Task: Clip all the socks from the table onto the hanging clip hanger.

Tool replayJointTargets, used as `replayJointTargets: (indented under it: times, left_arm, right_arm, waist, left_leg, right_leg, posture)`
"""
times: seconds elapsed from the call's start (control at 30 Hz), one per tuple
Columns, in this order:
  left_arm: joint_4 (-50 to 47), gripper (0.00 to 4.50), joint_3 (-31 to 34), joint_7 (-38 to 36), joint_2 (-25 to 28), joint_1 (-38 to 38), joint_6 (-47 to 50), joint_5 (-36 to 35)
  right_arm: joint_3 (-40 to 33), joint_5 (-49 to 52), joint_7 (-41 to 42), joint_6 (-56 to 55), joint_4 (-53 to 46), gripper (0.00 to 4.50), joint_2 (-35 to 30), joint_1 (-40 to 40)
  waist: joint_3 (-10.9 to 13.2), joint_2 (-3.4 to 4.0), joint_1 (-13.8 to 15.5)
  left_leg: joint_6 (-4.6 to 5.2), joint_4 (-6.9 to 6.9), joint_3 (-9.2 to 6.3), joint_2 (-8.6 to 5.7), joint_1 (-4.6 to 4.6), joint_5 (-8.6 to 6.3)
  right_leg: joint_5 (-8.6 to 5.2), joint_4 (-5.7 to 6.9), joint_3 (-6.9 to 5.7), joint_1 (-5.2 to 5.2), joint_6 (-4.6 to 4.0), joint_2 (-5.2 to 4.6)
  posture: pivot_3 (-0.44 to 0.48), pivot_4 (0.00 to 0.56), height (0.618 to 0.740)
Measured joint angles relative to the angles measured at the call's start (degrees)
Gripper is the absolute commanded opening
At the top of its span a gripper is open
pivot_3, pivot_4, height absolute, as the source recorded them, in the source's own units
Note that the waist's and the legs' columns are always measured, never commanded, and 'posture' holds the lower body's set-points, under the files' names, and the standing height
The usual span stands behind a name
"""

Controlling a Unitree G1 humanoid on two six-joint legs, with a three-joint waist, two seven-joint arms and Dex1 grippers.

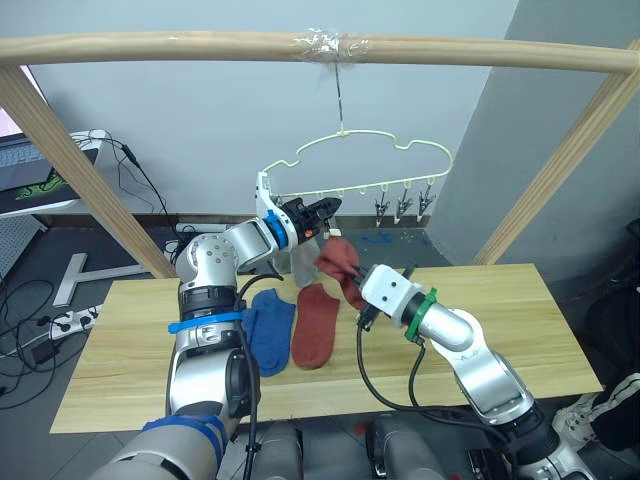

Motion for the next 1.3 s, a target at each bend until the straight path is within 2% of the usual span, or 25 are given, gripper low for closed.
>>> replayJointTargets:
  times: [0.37, 0.83, 0.97, 1.1, 1.2, 1.3]
  left_arm:
    - [0.0, 0.00, -0.8, -0.5, 0.4, 0.0, -0.8, 0.1]
    - [-0.1, 4.39, -2.1, -2.0, 0.4, 0.3, -0.3, 0.1]
    - [-1.2, 4.48, -2.4, -2.4, 1.1, 1.0, 0.4, 0.0]
    - [-5.8, 4.48, -3.6, -2.4, 2.5, 4.1, 1.1, 0.1]
    - [-12.6, 4.48, -2.8, -1.1, 4.3, 8.0, 5.4, -2.0]
    - [-16.4, 4.48, -1.7, 0.0, 6.5, 9.2, 9.7, -4.2]
  right_arm:
    - [-0.3, 0.0, -0.1, -0.6, 1.9, 0.03, 0.6, -1.1]
    - [-0.6, 0.0, -0.1, -1.1, 3.5, 0.00, 0.3, -1.1]
    - [-0.9, 0.1, -0.2, -2.0, 5.8, 0.00, 0.4, -1.7]
    - [-2.3, 0.5, -0.4, -2.2, 7.5, 0.00, 0.7, -2.1]
    - [-2.3, 0.3, -0.7, -2.0, 7.6, 0.00, 2.0, -2.7]
    - [-1.7, -0.2, -1.1, -1.7, 7.8, 0.00, 3.5, -3.4]
  waist:
    - [0.0, 0.00, 0.1]
    - [0.1, 0.00, 0.0]
    - [0.1, 0.00, 0.0]
    - [0.1, 0.01, -0.1]
    - [0.1, 0.01, -1.1]
    - [0.1, 0.01, -1.8]
  left_leg:
    - [0.00, -0.10, 0.01, 0.00, -0.02, 0.00]
    - [0.00, -0.16, 0.01, 0.00, -0.05, -0.01]
    - [-0.01, -0.16, 0.02, 0.00, -0.05, -0.01]
    - [-0.01, -0.19, 0.03, 0.01, -0.05, -0.01]
    - [-0.03, -0.19, 0.04, 0.05, -0.06, -0.02]
    - [-0.04, -0.18, 0.03, 0.05, -0.06, -0.02]
  right_leg:
    - [-0.01, -0.10, 0.01, -0.02, -0.01, -0.01]
    - [-0.01, -0.19, 0.00, -0.06, -0.01, -0.01]
    - [-0.01, -0.20, 0.01, -0.05, -0.01, -0.01]
    - [-0.01, -0.19, 0.03, -0.06, -0.01, -0.01]
    - [-0.01, -0.18, 0.03, -0.09, -0.01, 0.00]
    - [-0.01, -0.17, 0.02, -0.10, -0.01, 0.00]
  posture:
    - [0.051, 0.172, 0.740]
    - [0.058, 0.175, 0.740]
    - [0.054, 0.171, 0.740]
    - [-0.049, 0.145, 0.740]
    - [-0.092, 0.125, 0.740]
    - [-0.097, 0.136, 0.740]
